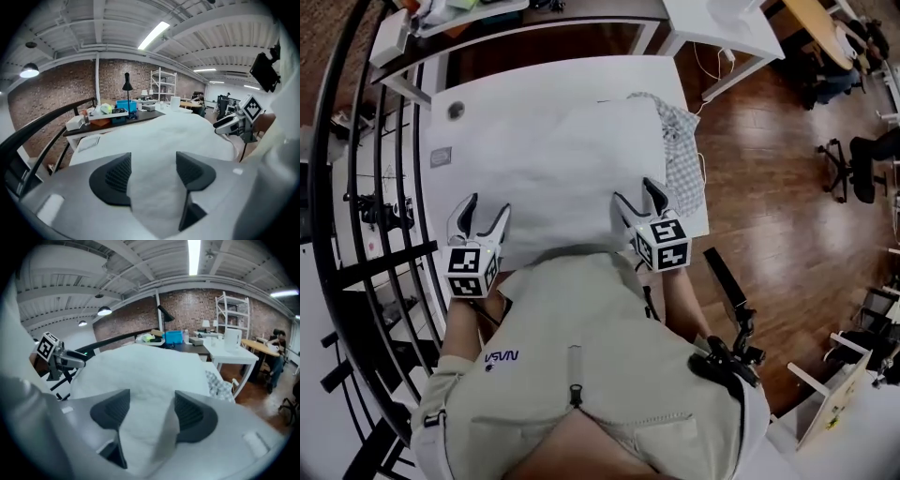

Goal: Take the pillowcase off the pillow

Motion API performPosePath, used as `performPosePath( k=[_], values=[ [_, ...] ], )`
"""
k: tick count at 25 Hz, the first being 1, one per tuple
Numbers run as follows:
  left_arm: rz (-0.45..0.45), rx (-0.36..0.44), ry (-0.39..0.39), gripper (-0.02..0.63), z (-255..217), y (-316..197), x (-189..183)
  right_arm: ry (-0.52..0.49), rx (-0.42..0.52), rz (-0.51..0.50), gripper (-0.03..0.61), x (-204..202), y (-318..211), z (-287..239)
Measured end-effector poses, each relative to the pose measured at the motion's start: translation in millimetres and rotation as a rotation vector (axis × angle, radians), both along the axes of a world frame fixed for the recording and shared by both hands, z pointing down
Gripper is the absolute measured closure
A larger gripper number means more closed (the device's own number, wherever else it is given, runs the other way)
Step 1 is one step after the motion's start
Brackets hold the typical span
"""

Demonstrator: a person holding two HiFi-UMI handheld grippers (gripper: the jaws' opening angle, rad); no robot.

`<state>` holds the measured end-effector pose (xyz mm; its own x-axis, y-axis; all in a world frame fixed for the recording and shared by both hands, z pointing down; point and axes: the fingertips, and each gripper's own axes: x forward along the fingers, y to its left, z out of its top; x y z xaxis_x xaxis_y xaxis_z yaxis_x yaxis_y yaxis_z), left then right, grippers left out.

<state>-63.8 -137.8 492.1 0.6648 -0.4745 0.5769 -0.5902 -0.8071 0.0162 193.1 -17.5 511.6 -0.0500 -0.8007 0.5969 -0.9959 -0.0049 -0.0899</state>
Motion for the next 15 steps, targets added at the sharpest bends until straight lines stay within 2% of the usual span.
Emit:
performPosePath(
  k=[3,5,6,8,10,11,13,15],
  values=[
    [-0.01,-0.033,-0.022,0.295,33,12,-10,0.048,-0.074,0.031,0.285,-12,0,32],
    [0.019,-0.014,-0.05,0.306,55,13,-4,0.064,-0.094,0.055,0.298,-13,-4,47],
    [0.039,0.002,-0.057,0.334,63,12,1,0.077,-0.092,0.063,0.323,-13,-8,51],
    [0.076,0.037,-0.038,0.433,62,12,13,0.112,-0.069,0.08,0.422,-12,-14,49],
    [0.096,0.066,0.039,0.55,37,11,23,0.155,-0.014,0.105,0.53,-10,-21,31],
    [0.094,0.076,0.09,0.575,19,8,27,0.178,0.027,0.119,0.556,-8,-26,16],
    [0.082,0.107,0.182,0.581,-16,-4,34,0.217,0.128,0.145,0.563,1,-38,-19],
    [0.082,0.148,0.243,0.583,-46,-16,43,0.255,0.224,0.161,0.568,11,-49,-54]
  ],
)
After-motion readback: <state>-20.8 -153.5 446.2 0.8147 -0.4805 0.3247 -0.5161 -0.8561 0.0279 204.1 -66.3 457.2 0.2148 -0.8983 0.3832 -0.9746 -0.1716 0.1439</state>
